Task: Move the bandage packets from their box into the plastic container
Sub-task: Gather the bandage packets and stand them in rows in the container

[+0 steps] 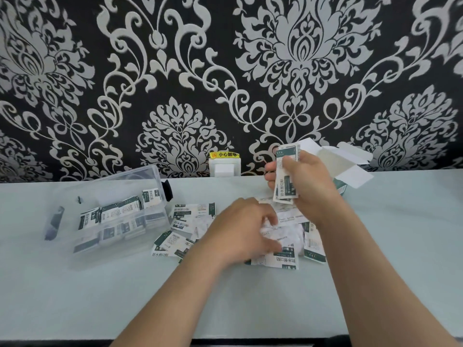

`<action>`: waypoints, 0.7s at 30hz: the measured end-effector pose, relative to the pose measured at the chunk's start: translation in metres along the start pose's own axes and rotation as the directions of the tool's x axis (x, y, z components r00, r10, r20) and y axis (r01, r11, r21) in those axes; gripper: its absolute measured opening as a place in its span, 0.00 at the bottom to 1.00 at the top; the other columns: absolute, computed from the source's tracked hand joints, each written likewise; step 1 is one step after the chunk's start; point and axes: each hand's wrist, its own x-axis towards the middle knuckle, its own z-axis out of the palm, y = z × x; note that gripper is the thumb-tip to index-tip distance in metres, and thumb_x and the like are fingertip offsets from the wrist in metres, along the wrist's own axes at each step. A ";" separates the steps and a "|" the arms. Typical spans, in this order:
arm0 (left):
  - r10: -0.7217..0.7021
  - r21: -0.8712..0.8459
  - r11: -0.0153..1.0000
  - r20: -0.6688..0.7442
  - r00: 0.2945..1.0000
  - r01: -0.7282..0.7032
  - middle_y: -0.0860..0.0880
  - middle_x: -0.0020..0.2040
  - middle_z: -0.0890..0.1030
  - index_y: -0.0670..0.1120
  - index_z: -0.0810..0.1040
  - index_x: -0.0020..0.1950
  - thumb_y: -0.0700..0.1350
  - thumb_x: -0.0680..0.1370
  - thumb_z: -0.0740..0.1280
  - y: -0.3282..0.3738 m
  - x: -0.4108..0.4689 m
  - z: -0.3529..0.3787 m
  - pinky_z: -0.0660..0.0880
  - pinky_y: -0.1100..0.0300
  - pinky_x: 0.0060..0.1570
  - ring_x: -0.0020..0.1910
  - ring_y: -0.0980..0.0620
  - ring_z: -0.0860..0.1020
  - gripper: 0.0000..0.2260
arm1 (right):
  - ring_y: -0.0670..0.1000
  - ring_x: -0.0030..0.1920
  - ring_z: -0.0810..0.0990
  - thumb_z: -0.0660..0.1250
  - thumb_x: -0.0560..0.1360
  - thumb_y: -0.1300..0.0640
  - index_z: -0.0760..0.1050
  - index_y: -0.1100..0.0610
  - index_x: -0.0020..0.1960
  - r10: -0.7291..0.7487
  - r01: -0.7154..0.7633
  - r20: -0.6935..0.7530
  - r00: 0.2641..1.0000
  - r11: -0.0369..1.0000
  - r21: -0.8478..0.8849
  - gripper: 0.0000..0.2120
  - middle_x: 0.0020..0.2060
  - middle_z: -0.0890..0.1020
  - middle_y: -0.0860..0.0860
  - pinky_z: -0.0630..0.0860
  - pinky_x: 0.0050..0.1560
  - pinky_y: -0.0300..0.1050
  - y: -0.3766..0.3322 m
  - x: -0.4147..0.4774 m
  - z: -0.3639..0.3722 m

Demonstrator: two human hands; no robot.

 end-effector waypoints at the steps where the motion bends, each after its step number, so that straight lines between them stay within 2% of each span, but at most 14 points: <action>1: 0.018 0.067 0.998 0.033 0.999 -0.020 0.56 0.50 0.75 0.57 0.76 0.55 0.56 0.67 0.76 0.001 0.000 0.005 0.73 0.54 0.53 0.54 0.55 0.72 0.19 | 0.52 0.36 0.81 0.54 0.82 0.64 0.73 0.60 0.57 0.005 -0.005 0.006 1.000 1.000 -0.015 0.10 0.37 0.83 0.55 0.80 0.48 0.51 0.001 0.000 0.000; 3: 0.007 0.087 0.996 0.045 0.999 -0.011 0.55 0.50 0.74 0.57 0.75 0.57 0.55 0.68 0.76 -0.001 0.002 0.009 0.74 0.53 0.54 0.54 0.53 0.73 0.21 | 0.51 0.36 0.82 0.54 0.82 0.64 0.73 0.59 0.55 0.010 -0.009 0.017 1.000 0.999 -0.043 0.10 0.38 0.83 0.55 0.80 0.46 0.50 0.003 0.001 0.001; 8: -0.059 -0.102 0.993 0.010 0.998 0.060 0.55 0.39 0.79 0.55 0.79 0.51 0.43 0.70 0.75 -0.008 0.003 0.005 0.76 0.58 0.46 0.40 0.55 0.77 0.13 | 0.53 0.38 0.82 0.54 0.82 0.63 0.72 0.58 0.56 0.028 -0.026 0.029 0.999 0.999 -0.044 0.09 0.40 0.83 0.56 0.80 0.48 0.52 0.004 0.004 0.000; 11: -0.099 -0.177 0.980 -0.009 0.995 0.096 0.53 0.35 0.80 0.52 0.82 0.46 0.39 0.71 0.73 -0.013 0.002 -0.001 0.76 0.60 0.42 0.35 0.57 0.76 0.09 | 0.53 0.38 0.82 0.54 0.82 0.63 0.73 0.57 0.51 0.067 -0.066 0.035 0.997 0.998 -0.019 0.09 0.40 0.83 0.56 0.80 0.49 0.52 0.003 0.003 -0.002; 14: -0.142 -0.235 0.963 -0.045 0.989 0.128 0.55 0.36 0.80 0.52 0.83 0.45 0.45 0.70 0.75 -0.016 0.001 -0.004 0.76 0.60 0.43 0.35 0.58 0.76 0.05 | 0.53 0.38 0.82 0.55 0.82 0.63 0.73 0.58 0.52 0.093 -0.093 0.040 0.995 0.996 -0.003 0.09 0.41 0.83 0.58 0.80 0.50 0.52 0.004 0.004 -0.003; 17: -0.124 -0.084 0.989 -0.002 0.992 0.123 0.56 0.42 0.79 0.55 0.79 0.48 0.54 0.66 0.77 -0.011 -0.001 0.002 0.77 0.57 0.47 0.43 0.56 0.78 0.14 | 0.53 0.39 0.81 0.55 0.82 0.63 0.71 0.60 0.59 0.103 -0.103 0.026 0.994 0.995 -0.013 0.09 0.41 0.82 0.58 0.80 0.49 0.52 0.005 0.004 -0.002; 19: -0.131 -0.020 0.991 0.020 0.991 0.131 0.56 0.43 0.78 0.56 0.77 0.49 0.54 0.66 0.77 -0.008 0.000 0.006 0.76 0.57 0.48 0.45 0.54 0.78 0.16 | 0.54 0.38 0.81 0.55 0.82 0.63 0.70 0.61 0.61 0.106 -0.106 0.021 0.994 0.994 -0.009 0.10 0.41 0.82 0.58 0.80 0.48 0.52 0.006 0.004 -0.001; 21: -0.164 -0.060 0.985 -0.013 0.986 0.163 0.56 0.41 0.78 0.55 0.78 0.48 0.51 0.67 0.78 -0.010 0.003 0.005 0.75 0.59 0.43 0.43 0.54 0.78 0.14 | 0.54 0.37 0.81 0.55 0.82 0.64 0.71 0.61 0.61 0.116 -0.116 0.022 0.993 0.993 0.000 0.10 0.40 0.82 0.58 0.80 0.47 0.51 0.005 0.002 0.000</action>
